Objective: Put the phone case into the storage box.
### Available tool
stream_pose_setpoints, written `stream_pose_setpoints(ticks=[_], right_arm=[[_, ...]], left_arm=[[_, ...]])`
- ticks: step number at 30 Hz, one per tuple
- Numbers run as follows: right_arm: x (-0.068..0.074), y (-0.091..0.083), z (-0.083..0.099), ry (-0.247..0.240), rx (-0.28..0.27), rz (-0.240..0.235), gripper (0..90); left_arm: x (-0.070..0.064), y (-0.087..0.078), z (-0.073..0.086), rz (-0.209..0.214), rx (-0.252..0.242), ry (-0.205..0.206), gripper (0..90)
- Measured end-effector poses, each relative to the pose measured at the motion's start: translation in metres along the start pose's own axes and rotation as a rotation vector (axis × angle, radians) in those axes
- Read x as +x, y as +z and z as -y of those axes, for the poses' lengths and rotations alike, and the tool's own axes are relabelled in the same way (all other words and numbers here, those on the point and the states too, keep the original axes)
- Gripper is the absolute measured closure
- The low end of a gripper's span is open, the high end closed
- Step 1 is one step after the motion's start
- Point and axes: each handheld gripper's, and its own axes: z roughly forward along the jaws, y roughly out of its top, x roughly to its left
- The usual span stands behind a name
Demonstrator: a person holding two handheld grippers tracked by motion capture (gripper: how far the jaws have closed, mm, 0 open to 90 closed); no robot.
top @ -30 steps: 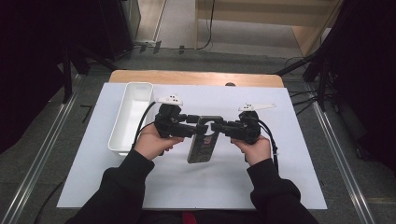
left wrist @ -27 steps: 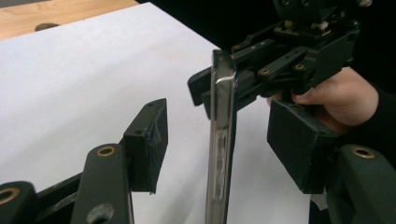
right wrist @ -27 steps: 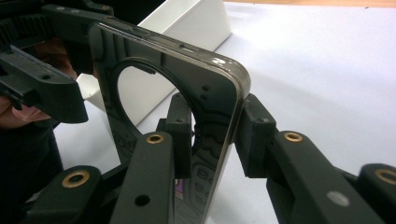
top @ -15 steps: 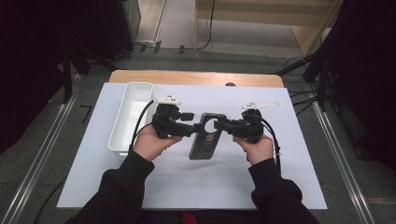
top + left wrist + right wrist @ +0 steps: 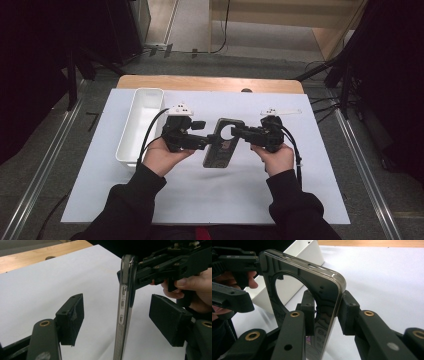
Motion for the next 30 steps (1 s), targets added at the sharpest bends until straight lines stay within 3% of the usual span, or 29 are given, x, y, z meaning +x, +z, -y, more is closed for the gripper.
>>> stream_pose_setpoints(ticks=[10, 15, 24, 30], right_arm=[[0.007, 0.008, -0.001, -0.003, 0.028, 0.051, 68.7], [0.011, 0.012, -0.004, -0.008, 0.040, 0.091, 68.7], [0.013, 0.018, -0.008, 0.025, 0.061, 0.119, 68.7], [0.015, 0.023, -0.011, 0.034, 0.075, 0.141, 68.7]], left_arm=[[0.000, 0.003, 0.001, -0.064, 0.006, -0.005, 28.4], [0.003, 0.005, 0.001, -0.081, 0.005, -0.007, 28.5], [0.008, 0.009, 0.001, -0.093, 0.018, -0.029, 28.8], [0.009, 0.010, 0.001, -0.125, 0.020, -0.026, 28.9]])
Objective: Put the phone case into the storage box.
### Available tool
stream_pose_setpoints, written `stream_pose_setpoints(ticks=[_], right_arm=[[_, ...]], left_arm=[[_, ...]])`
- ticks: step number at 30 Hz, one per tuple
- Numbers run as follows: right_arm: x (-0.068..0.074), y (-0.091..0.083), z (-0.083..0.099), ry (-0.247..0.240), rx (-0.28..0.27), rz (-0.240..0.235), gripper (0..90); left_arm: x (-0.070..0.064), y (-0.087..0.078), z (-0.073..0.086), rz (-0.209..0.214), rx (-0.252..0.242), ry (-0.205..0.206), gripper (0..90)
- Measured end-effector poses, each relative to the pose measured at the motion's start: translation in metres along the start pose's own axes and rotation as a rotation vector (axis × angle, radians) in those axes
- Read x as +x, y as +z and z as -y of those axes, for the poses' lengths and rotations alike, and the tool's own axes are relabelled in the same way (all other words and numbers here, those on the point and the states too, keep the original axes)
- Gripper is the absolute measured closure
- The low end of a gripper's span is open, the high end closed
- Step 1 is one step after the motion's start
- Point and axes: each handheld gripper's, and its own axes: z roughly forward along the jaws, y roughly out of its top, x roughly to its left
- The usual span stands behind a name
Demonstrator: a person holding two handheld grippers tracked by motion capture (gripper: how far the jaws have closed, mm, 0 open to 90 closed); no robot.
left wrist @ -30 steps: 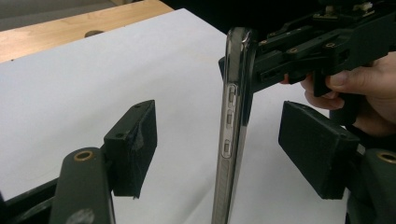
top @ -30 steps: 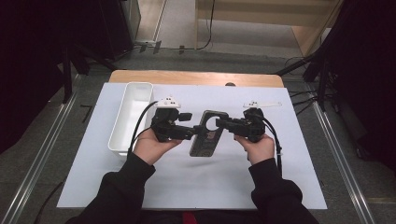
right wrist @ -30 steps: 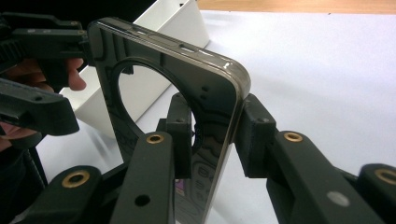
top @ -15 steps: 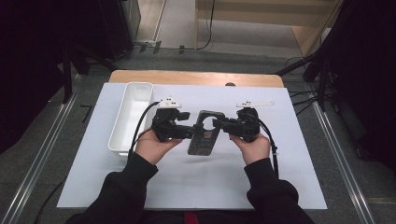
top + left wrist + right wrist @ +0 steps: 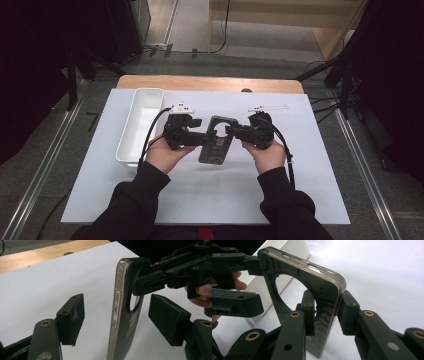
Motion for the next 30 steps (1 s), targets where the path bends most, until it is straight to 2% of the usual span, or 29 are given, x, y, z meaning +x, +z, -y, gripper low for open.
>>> stream_pose_setpoints(ticks=[8, 15, 17, 30], right_arm=[[0.006, 0.006, -0.006, -0.002, 0.013, 0.011, 68.6], [0.011, 0.011, -0.009, -0.003, 0.020, 0.014, 68.8], [0.013, 0.012, -0.010, -0.004, 0.019, 0.013, 68.8], [0.018, 0.017, -0.014, -0.009, 0.009, 0.018, 69.3]], left_arm=[[0.004, -0.001, 0.000, -0.022, -0.014, -0.018, 31.4], [0.006, -0.003, 0.000, -0.061, -0.024, -0.023, 31.6], [0.006, -0.003, 0.000, -0.072, -0.026, -0.025, 34.1], [0.007, 0.000, 0.002, -0.095, -0.053, -0.049, 37.6]])
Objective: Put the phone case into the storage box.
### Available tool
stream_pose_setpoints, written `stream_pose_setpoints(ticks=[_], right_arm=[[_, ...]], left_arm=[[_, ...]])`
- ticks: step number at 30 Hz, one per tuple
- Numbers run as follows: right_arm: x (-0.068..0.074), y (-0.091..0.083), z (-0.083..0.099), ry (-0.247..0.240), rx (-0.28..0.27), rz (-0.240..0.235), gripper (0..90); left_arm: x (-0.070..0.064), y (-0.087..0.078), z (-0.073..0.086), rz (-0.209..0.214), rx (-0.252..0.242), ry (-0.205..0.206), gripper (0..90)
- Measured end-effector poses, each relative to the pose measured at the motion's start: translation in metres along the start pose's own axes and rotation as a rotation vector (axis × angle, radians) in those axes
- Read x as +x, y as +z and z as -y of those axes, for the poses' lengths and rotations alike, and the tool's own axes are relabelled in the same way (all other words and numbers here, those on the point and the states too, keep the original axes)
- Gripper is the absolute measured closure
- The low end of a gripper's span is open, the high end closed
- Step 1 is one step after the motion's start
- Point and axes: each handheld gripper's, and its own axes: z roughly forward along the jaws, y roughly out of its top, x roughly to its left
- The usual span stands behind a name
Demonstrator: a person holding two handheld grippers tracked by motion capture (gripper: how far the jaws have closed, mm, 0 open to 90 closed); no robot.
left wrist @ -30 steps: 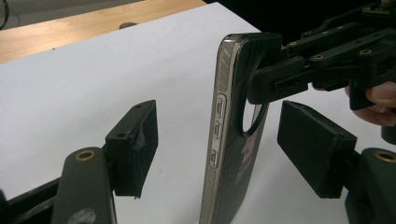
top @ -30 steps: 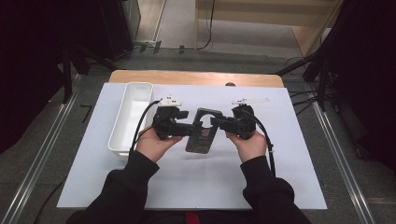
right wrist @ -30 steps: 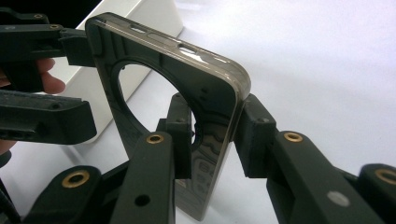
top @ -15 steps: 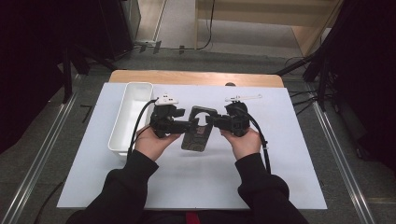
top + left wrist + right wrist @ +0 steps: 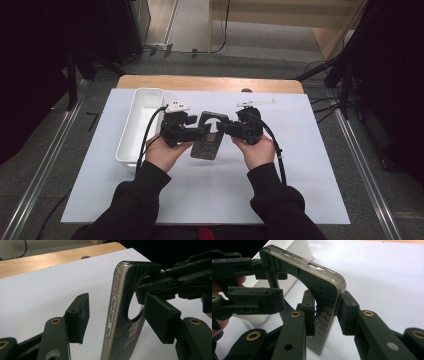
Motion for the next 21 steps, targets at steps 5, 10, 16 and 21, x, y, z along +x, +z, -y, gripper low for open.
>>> stream_pose_setpoints(ticks=[5, 10, 16, 21], right_arm=[[0.0000, -0.0003, -0.0001, 0.000, -0.005, -0.004, 69.4], [0.0021, -0.0002, 0.0000, -0.008, -0.008, -0.005, 69.4], [0.0035, 0.0000, 0.0000, -0.006, -0.010, -0.004, 69.4], [0.0050, -0.0002, -0.0006, -0.005, -0.008, -0.004, 69.4]], left_arm=[[-0.0009, 0.0012, 0.0006, -0.018, -0.004, 0.005, 39.9], [-0.0020, 0.0025, 0.0010, -0.026, -0.007, 0.000, 44.6], [-0.0043, 0.0035, 0.0019, -0.052, -0.009, 0.018, 48.6], [-0.0056, 0.0035, 0.0022, -0.069, -0.013, 0.022, 50.8]])
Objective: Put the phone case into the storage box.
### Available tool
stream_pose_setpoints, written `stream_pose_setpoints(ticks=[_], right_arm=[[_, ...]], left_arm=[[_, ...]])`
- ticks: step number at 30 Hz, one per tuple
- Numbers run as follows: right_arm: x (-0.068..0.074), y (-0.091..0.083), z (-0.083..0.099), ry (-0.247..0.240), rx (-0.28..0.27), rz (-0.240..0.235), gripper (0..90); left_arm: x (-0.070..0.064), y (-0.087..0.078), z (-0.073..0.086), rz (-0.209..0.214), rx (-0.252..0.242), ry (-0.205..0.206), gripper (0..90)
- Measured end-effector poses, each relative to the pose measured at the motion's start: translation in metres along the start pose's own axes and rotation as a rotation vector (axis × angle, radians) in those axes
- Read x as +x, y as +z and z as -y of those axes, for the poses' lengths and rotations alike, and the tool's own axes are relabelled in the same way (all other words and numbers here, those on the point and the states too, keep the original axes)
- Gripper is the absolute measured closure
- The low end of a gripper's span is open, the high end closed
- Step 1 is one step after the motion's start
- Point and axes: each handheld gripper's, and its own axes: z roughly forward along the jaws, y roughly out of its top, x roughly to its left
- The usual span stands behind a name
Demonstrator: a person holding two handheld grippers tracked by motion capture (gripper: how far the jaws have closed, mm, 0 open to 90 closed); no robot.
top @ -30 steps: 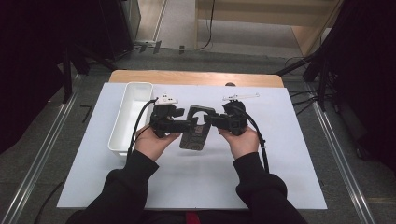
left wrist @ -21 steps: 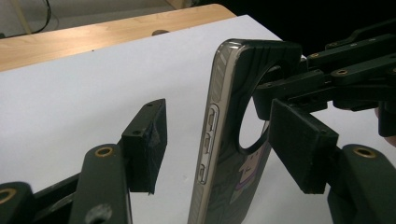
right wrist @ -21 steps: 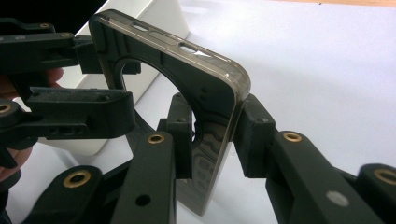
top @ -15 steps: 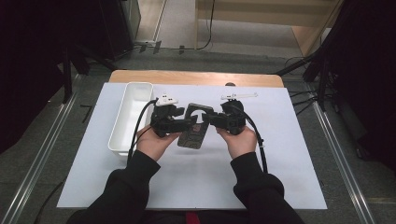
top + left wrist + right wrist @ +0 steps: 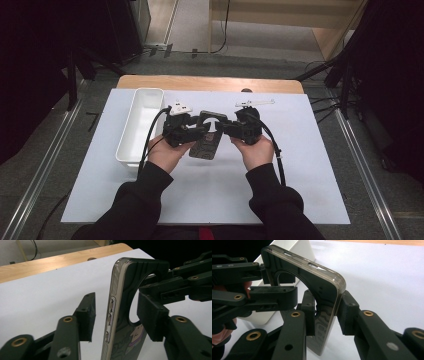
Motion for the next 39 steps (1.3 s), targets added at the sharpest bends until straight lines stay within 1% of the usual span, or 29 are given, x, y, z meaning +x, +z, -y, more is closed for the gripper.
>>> stream_pose_setpoints(ticks=[3, 4, 9, 12, 13, 14, 16, 17, 18, 25, 29, 33, 39], right_arm=[[0.0010, 0.0004, -0.0003, -0.005, 0.002, 0.003, 69.3], [0.0013, 0.0005, -0.0004, -0.004, 0.002, 0.002, 69.4], [0.0025, 0.0013, -0.0006, -0.006, 0.006, 0.005, 69.3], [0.0026, 0.0016, -0.0005, -0.005, 0.009, 0.007, 69.3], [0.0026, 0.0016, -0.0005, -0.005, 0.008, 0.007, 69.4], [0.0028, 0.0015, -0.0005, -0.005, 0.008, 0.008, 69.4], [0.0030, 0.0013, -0.0005, -0.006, 0.008, 0.008, 69.4], [0.0031, 0.0013, -0.0004, -0.006, 0.008, 0.009, 69.4], [0.0032, 0.0013, -0.0003, -0.005, 0.009, 0.010, 69.4], [0.0036, 0.0014, -0.0003, -0.005, 0.007, 0.011, 69.3], [0.0042, 0.0021, -0.0002, -0.003, 0.006, 0.009, 69.3], [0.0049, 0.0029, -0.0002, 0.002, 0.007, 0.008, 69.3], [0.0049, 0.0034, -0.0002, 0.007, 0.007, 0.009, 69.2]], left_arm=[[-0.0001, -0.0005, -0.0001, -0.011, -0.007, -0.004, 51.5], [-0.0001, -0.0007, -0.0002, -0.013, -0.011, -0.004, 53.8], [-0.0003, -0.0023, -0.0006, -0.016, -0.009, -0.002, 55.0], [-0.0005, -0.0030, -0.0008, -0.020, -0.013, -0.004, 57.5], [-0.0006, -0.0032, -0.0008, -0.022, -0.013, -0.004, 57.6], [-0.0007, -0.0032, -0.0008, -0.026, -0.012, -0.003, 59.7], [-0.0005, -0.0032, -0.0010, -0.022, -0.005, -0.007, 59.9], [-0.0006, -0.0030, -0.0009, -0.027, -0.004, -0.004, 60.3], [-0.0010, -0.0030, -0.0008, -0.030, -0.003, -0.001, 62.7], [-0.0033, -0.0027, -0.0009, -0.045, 0.001, 0.015, 67.3], [-0.0035, -0.0027, -0.0007, -0.052, -0.001, 0.022, 68.7], [-0.0041, -0.0025, -0.0008, -0.066, 0.010, 0.030, 70.4], [-0.0031, -0.0020, -0.0012, -0.057, 0.009, 0.025, 71.7]])
